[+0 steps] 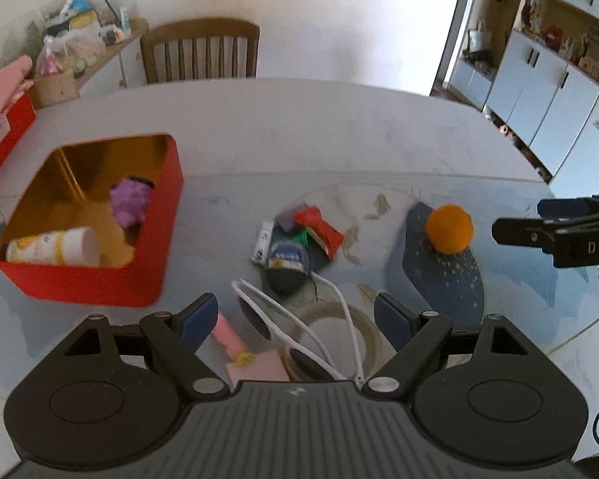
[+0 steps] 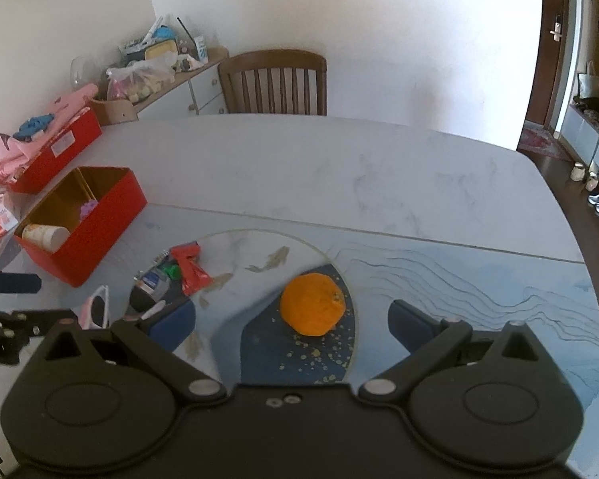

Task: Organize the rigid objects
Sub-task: 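Grasp the white sunglasses with the left gripper while the right gripper grasps the orange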

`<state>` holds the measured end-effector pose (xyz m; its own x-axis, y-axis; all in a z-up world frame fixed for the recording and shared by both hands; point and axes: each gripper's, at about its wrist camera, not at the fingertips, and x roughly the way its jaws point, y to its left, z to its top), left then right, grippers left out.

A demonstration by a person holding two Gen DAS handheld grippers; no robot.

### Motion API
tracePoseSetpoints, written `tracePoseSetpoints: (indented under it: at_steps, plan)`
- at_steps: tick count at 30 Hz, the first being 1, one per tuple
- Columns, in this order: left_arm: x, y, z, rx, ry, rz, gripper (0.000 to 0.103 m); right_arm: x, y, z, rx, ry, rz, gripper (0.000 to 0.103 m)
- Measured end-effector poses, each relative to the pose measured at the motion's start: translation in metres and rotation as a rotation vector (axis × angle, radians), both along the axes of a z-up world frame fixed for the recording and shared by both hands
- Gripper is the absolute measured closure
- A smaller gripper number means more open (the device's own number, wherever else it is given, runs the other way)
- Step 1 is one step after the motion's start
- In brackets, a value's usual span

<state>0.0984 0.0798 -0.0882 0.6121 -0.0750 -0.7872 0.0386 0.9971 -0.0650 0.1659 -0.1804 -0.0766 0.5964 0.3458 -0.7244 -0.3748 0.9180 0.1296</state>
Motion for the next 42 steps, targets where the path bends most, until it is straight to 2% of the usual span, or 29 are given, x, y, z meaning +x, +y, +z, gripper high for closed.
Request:
tracePoseSetpoints:
  at_steps: [10, 16, 27, 31, 33, 36, 42]
  plan:
    - [0.018, -0.017, -0.029, 0.02, 0.091, 0.036, 0.017, 0.022, 0.006, -0.024, -0.031, 0.046, 0.055, 0.004]
    - [0.027, -0.019, -0.038, 0.043, 0.109, 0.065, 0.017, 0.036, 0.009, -0.035, -0.052, 0.055, 0.066, 0.006]
    - [0.034, -0.014, -0.047, 0.03, 0.119, 0.099, 0.018, 0.058, 0.018, -0.059, -0.098, 0.086, 0.076, 0.014]
    - [0.035, -0.013, -0.048, 0.007, 0.133, 0.089, 0.034, 0.06, 0.023, -0.06, -0.104, 0.082, 0.091, 0.017]
    - [0.034, -0.013, -0.048, -0.002, 0.135, 0.093, 0.035, 0.061, 0.025, -0.061, -0.108, 0.082, 0.093, 0.018]
    - [0.033, -0.011, -0.047, -0.016, 0.135, 0.1, 0.042, 0.062, 0.029, -0.063, -0.116, 0.083, 0.099, 0.021]
    - [0.029, -0.01, -0.043, -0.023, 0.134, 0.095, 0.063, 0.061, 0.036, -0.066, -0.166, 0.067, 0.093, 0.035]
